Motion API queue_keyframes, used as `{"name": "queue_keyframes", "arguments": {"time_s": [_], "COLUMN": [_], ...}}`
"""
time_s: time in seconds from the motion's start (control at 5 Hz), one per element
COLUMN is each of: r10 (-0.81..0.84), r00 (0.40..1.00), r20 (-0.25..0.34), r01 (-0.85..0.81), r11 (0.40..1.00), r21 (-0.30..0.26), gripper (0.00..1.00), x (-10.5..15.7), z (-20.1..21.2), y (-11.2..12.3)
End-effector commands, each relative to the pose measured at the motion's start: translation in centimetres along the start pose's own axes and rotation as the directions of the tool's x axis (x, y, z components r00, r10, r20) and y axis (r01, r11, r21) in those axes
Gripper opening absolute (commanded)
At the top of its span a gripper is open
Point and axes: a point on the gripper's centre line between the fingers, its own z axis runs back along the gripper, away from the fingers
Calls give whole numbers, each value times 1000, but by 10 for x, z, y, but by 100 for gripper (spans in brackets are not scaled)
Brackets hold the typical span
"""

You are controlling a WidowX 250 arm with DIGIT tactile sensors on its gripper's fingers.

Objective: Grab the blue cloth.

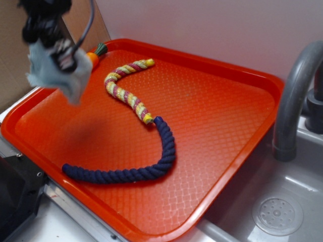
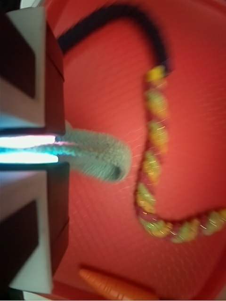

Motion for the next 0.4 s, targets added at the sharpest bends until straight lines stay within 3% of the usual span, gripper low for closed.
{"name": "queue_keyframes", "arguments": {"time_s": [0.0,0.2], "r10": [138,155], "r00": [983,978], "r20": [118,138], "r01": [-137,-151], "r11": [990,988], "r21": [-20,-43], "gripper": [0,0], "x": [16,14], "z": [115,139], "y": [-25,-20]}}
